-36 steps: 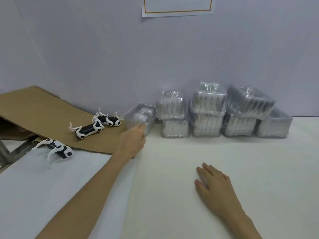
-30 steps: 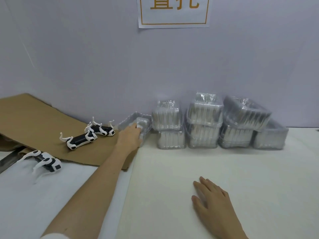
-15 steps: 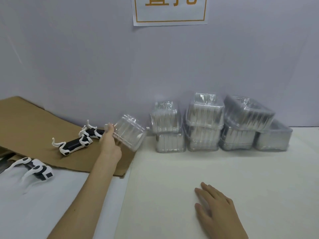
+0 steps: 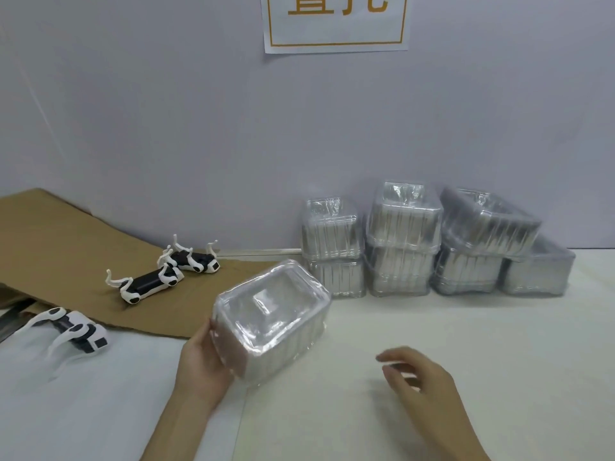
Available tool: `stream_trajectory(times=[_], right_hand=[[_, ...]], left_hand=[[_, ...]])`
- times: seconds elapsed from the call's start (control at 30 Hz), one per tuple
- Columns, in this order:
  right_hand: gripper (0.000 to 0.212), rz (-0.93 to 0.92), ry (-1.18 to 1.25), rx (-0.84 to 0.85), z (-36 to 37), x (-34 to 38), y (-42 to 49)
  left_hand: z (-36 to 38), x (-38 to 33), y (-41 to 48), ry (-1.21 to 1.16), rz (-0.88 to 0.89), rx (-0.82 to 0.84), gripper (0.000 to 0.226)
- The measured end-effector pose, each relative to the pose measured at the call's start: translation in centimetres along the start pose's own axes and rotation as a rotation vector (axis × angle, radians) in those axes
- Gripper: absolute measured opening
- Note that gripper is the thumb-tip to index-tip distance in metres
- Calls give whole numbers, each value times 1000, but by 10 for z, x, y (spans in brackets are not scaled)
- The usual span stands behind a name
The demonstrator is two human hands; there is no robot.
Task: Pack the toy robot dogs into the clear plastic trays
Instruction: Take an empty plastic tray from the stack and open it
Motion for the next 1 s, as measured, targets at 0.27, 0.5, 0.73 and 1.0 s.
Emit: stream_trajectory(times=[0.27,0.5,0.73,1.0], right_hand=[[36,-550,-404,150,32,37,14],[26,-468,-250,-46,18,26,23],[29,-429,-308,231,7,36,35],[27,-353,-230,253,6,35,51]], left_hand=[[24,24,-8,62,-375,144,43],[34,35,-8,111,-415,266,54],[37,38,-4,199,-348,306,42],[42,41,-9,241,-287,223,55]])
Point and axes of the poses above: each hand's wrist, its own y-axis towards the middle knuckle, its own z-axis out of the palm, x = y × z, the point moved 1 cm from there along y, towards the middle knuckle, and after that the axes turned 2 degrees about y, right-handed, at the moved point
